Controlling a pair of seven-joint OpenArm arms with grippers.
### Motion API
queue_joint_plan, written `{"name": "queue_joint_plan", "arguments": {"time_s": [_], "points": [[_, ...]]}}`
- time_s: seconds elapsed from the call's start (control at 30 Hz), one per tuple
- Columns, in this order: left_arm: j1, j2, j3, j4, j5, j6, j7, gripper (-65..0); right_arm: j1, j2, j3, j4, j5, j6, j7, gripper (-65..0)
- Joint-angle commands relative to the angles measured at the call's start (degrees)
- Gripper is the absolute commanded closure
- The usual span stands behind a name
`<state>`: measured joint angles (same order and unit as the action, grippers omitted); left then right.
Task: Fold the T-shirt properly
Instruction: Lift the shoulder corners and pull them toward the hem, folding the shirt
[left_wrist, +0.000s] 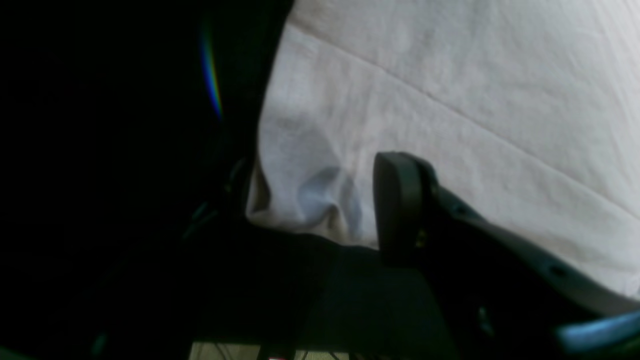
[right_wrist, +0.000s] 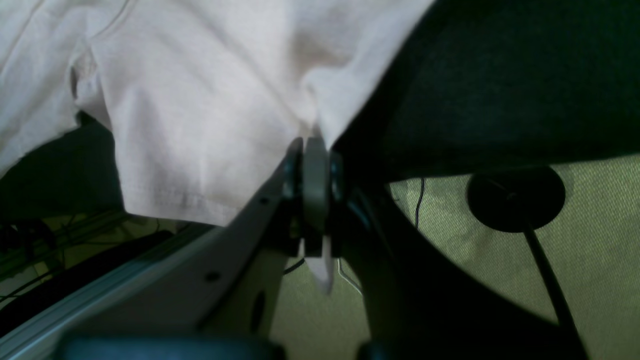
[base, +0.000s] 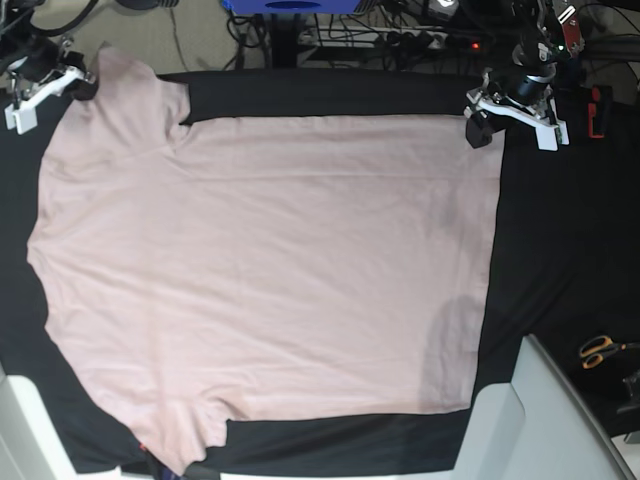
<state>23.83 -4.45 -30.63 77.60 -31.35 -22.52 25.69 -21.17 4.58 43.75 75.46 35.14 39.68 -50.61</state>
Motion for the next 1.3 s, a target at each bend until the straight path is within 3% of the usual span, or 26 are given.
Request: {"name": "queue_joint_plan", "arguments": {"time_s": [0.0, 0.1, 0.13, 0.27, 0.5, 0.67, 0.87, 1.03, 1.2, 1.27], "points": [[0.6, -0.1, 0.2, -0.5, 0.8, 0.4, 1.8, -25.5, -0.3, 0.7, 0.2, 0.6, 0.6, 0.3, 0.5, -0.5], [-1.0, -0.1, 0.3, -3.4, 0.8, 0.4, 1.8, -1.3, -0.3, 0.6, 0.2, 0.6, 0.6, 0.3, 0.5, -0.5], [-1.4, -0.1, 0.0, -4.9, 0.8, 0.4, 1.8, 0.0, -0.3, 0.6, 0.2, 0.6, 0.6, 0.3, 0.5, -0.5], [-2.7, -0.1, 0.2, -7.4, 0.8, 0.4, 1.9, 0.0, -0.4, 0.5, 0.2, 1.2, 0.6, 0.3, 0.0, -0.5], [-1.2, 0.6, 0.3, 0.4, 0.8, 0.8, 2.7, 0.0, 0.9, 1.0, -1.8, 6.5, 0.7, 0.3, -1.8, -0.5], [-1.6, 0.7, -0.2, 6.7, 0.8, 0.8, 10.0, 0.0, 2.7, 2.1, -2.9, 8.4, 0.7, 0.3, -3.4, -0.5], [-2.3, 1.5, -0.2, 14.8, 0.8, 0.9, 13.3, 0.0, 4.0, 2.4, -3.1, 13.3, 0.7, 0.3, -5.3, -0.5], [-5.0, 1.5, 0.3, 15.1, 0.9, 5.2, 13.3, 0.0, 8.2, 3.6, -3.1, 13.3, 0.7, 0.3, -7.6, -0.5], [-8.0, 1.2, 0.3, 14.5, 1.1, 5.5, 14.6, 0.0, 12.3, 4.9, -3.1, 12.5, 0.3, 0.3, -7.6, -0.5], [-10.0, 1.2, 0.3, 14.0, 1.0, 5.5, 16.1, 0.0, 14.6, 5.3, -3.1, 10.9, -2.4, 0.3, -7.6, -0.5]]}}
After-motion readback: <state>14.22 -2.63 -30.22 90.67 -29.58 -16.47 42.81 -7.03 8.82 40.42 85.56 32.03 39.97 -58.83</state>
